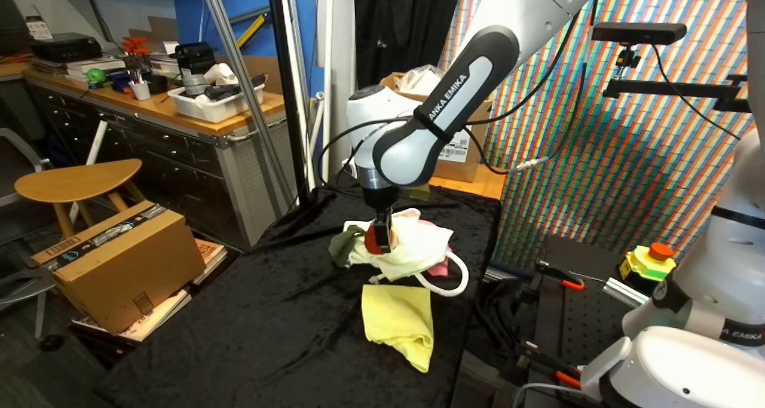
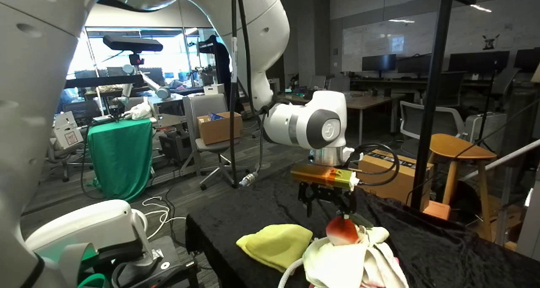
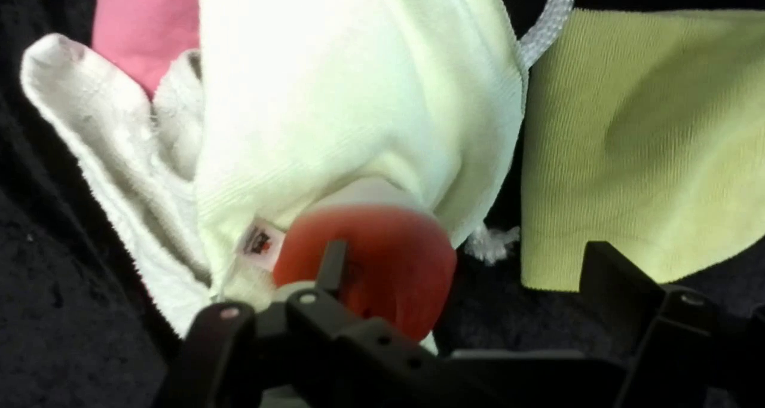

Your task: Pile all the objects closer to you

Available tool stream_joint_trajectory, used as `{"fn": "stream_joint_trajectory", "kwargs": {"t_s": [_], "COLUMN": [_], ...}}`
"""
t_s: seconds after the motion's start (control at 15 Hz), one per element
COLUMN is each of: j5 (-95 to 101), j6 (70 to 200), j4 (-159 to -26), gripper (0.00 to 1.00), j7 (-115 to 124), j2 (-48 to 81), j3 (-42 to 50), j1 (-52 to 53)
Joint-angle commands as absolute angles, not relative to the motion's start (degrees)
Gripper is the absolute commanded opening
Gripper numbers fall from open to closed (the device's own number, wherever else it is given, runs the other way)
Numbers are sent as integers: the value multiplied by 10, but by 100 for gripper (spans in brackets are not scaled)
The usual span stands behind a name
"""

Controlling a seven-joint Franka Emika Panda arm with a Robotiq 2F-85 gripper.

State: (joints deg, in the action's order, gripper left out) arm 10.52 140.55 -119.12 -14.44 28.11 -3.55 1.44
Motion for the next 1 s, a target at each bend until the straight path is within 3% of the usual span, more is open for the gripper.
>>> {"fn": "stream_joint_trajectory", "kwargs": {"t_s": [0.0,0.93], "j5": [132,121], "j6": [1461,1543], "j4": [-1236,-1303], "gripper": [100,100], "j7": [-116,-43], "j2": [284,285], "j3": [-33,-41], "j1": [44,103]}}
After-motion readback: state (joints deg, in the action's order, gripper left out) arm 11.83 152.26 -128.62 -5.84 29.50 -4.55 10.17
